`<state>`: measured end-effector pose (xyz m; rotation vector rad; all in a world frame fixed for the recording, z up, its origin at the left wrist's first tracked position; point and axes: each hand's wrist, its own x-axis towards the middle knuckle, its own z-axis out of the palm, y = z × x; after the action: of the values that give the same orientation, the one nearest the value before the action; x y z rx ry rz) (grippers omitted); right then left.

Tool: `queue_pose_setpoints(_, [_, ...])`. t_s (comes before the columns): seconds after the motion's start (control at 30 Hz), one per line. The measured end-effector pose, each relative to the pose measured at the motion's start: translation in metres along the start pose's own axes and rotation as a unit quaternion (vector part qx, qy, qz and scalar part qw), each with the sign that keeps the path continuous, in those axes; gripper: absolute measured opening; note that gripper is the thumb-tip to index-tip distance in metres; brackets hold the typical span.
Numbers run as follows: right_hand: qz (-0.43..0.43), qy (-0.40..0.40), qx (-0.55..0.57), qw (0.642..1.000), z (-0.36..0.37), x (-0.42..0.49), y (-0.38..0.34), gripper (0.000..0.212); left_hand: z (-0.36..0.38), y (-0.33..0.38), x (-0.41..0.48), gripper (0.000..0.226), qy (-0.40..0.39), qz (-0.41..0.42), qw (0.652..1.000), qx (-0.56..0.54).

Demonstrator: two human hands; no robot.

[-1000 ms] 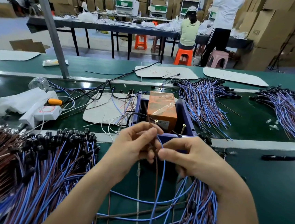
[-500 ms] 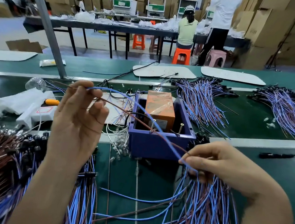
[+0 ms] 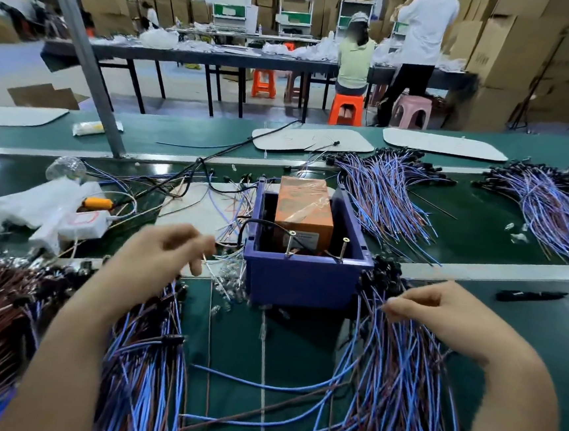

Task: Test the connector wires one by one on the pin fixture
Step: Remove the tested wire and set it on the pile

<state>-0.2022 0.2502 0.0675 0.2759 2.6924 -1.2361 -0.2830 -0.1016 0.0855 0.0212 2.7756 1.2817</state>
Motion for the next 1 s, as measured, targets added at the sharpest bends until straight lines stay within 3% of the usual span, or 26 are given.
queue_pose_setpoints(0.07, [-0.005,0.005,0.002,1.000,-0.001,0.000,0.000,0.016,-0.001,-0.011,-0.008,0.011,-0.024,0.006,0.982,0.188])
queue_pose_setpoints(0.1, [-0.009,0.007,0.003,1.000,-0.001,-0.001,-0.001,0.016,0.001,-0.023,-0.011,0.010,-0.082,-0.023,0.963,0.255])
queue_pose_setpoints(0.2, [-0.010,0.002,0.007,1.000,0.000,-0.002,-0.003,0.016,0.007,-0.031,-0.014,0.014,-0.198,-0.076,0.930,0.299])
queue_pose_setpoints(0.4, [-0.016,-0.032,0.027,0.999,0.004,-0.002,-0.008,0.013,0.019,-0.032,-0.011,0.034,-0.217,-0.073,0.897,0.378])
queue_pose_setpoints(0.5, [-0.027,-0.045,0.030,0.998,0.006,-0.002,-0.012,0.014,0.021,-0.032,-0.011,0.030,-0.210,-0.056,0.898,0.382])
queue_pose_setpoints(0.63, [-0.053,-0.080,0.048,0.994,0.009,-0.006,-0.025,0.018,0.014,-0.020,-0.013,0.016,-0.165,0.029,0.941,0.293])
queue_pose_setpoints(0.7, [-0.074,-0.097,0.072,0.990,0.014,-0.010,-0.037,0.021,0.010,-0.008,-0.021,0.020,-0.109,0.077,0.975,0.178])
queue_pose_setpoints(0.77, [-0.085,-0.114,0.129,0.981,0.022,-0.015,-0.053,0.032,0.007,0.010,-0.032,0.024,-0.041,0.150,0.987,0.049])
queue_pose_setpoints(0.87, [-0.078,-0.190,0.253,0.945,0.043,-0.022,-0.083,0.052,0.006,0.036,-0.055,0.020,-0.031,0.263,0.954,-0.138])
queue_pose_setpoints(1.0, [-0.082,-0.246,0.435,0.862,0.071,-0.023,-0.111,0.059,0.018,0.059,-0.080,0.018,-0.165,0.369,0.883,-0.237])
